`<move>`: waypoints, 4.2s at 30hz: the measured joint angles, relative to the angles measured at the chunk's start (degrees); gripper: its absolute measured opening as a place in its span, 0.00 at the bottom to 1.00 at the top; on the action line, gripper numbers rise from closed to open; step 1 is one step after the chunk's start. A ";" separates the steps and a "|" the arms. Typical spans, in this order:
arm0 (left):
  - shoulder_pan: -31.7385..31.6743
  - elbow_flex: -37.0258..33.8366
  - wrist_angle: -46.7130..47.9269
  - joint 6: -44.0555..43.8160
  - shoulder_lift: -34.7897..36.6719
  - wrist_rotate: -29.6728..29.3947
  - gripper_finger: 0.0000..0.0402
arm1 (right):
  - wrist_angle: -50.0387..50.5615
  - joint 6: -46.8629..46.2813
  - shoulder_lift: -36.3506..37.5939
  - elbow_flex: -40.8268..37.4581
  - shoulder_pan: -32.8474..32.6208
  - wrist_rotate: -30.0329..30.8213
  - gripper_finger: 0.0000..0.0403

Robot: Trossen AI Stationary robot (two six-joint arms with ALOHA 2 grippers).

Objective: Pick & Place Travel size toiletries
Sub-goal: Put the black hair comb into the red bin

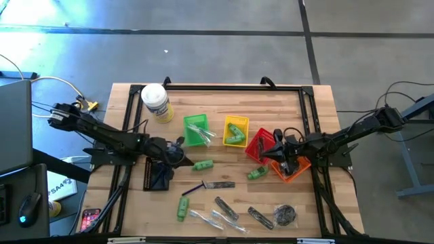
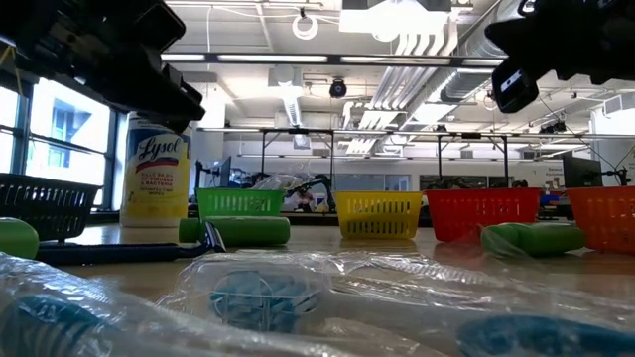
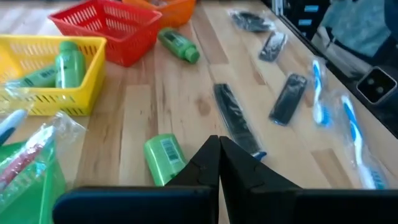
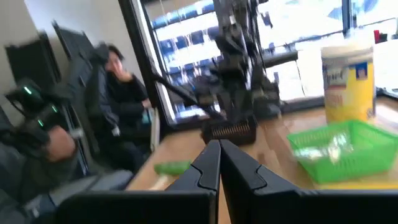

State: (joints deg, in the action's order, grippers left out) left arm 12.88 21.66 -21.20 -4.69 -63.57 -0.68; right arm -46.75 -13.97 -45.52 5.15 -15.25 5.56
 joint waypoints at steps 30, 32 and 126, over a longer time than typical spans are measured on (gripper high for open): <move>-0.02 -1.73 -2.10 -3.16 -0.02 -1.25 0.00 | 68.04 -34.92 -46.79 52.37 -24.09 -3.32 0.01; -0.02 -1.71 -1.80 -3.19 -0.02 -1.25 0.00 | 68.25 -35.87 -50.98 54.98 -24.48 -5.83 0.04; -0.11 -1.67 -3.21 -4.61 -0.04 -1.51 0.00 | 77.66 -34.11 -71.45 62.95 -26.83 14.52 0.49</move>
State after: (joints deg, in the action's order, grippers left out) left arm 12.78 19.99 -24.41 -9.30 -63.61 -2.20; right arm 30.91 -48.09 -116.97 68.10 -42.08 20.09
